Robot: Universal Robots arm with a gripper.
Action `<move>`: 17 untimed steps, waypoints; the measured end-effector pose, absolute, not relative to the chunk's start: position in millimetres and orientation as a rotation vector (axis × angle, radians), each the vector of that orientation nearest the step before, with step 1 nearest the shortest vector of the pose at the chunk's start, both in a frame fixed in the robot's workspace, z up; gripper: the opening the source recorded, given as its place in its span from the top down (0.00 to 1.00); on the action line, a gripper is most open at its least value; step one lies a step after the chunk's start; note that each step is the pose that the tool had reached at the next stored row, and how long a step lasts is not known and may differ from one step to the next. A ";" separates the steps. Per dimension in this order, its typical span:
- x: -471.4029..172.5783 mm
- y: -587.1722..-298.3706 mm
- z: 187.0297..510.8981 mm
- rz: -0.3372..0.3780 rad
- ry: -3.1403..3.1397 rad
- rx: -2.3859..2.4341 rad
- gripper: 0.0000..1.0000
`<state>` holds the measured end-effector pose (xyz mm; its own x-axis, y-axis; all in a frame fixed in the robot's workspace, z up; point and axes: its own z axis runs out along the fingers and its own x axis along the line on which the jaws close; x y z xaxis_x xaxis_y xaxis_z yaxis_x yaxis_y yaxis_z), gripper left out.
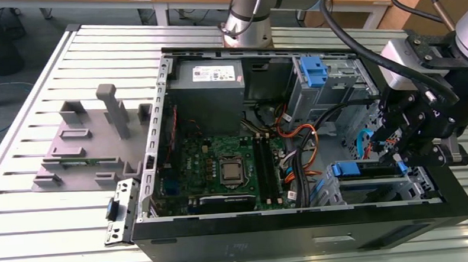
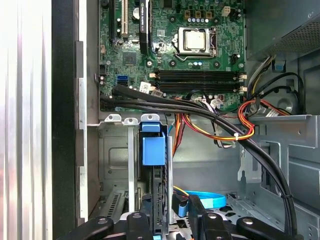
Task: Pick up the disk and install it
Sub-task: 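Insert the first disk wire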
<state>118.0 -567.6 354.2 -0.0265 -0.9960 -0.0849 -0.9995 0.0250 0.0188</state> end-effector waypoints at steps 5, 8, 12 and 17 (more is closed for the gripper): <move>118.0 -567.7 354.1 0.113 2.214 -2.158 0.58; 118.0 -567.7 354.1 0.112 2.214 -2.158 0.59; 118.0 -567.8 354.0 0.113 2.214 -2.158 0.71; 118.0 -567.9 353.9 0.113 2.214 -2.158 0.84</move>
<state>118.0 -567.9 353.9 -0.0265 -0.9960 -0.0848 -0.9995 0.0250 0.0188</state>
